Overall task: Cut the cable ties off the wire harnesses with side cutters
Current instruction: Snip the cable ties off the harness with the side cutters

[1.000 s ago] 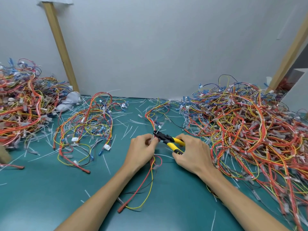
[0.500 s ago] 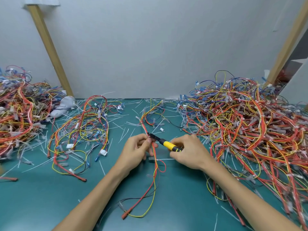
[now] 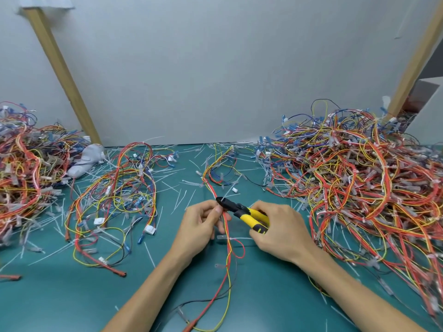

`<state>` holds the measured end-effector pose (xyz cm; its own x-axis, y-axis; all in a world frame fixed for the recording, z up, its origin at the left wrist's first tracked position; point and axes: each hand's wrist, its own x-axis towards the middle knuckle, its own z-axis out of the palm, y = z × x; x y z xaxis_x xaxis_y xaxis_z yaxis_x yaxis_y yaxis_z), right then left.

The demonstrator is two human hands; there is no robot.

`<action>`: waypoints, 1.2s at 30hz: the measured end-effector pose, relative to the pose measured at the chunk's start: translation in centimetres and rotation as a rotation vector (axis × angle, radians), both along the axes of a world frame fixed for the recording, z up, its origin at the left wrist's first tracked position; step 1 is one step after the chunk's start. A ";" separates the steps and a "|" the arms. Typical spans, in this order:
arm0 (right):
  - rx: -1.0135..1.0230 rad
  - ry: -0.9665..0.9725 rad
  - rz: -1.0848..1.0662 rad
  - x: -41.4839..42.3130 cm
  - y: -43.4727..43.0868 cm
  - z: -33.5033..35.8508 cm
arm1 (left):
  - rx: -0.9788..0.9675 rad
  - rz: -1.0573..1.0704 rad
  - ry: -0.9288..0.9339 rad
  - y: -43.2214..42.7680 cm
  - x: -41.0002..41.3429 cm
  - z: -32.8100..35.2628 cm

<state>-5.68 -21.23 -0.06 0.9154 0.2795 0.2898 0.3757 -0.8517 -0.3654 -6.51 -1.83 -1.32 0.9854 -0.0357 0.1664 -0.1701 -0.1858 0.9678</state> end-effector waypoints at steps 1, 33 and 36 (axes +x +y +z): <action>-0.035 -0.035 -0.002 0.1 -0.1 0.0 | 0.001 0.008 0.002 0.0 0.1 -0.2; -0.207 -0.355 0.039 1.8 -1.3 -1.2 | 0.207 -0.090 0.000 0.2 -0.2 -0.1; -0.199 -0.366 0.035 1.9 -1.3 -1.2 | 0.213 -0.085 -0.003 0.2 -0.2 -0.1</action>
<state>-3.82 -22.52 -1.25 0.7510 0.3925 0.5309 0.4805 -0.8764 -0.0317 -6.70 -1.62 -1.41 0.9769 -0.1533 0.1488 -0.1964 -0.3705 0.9078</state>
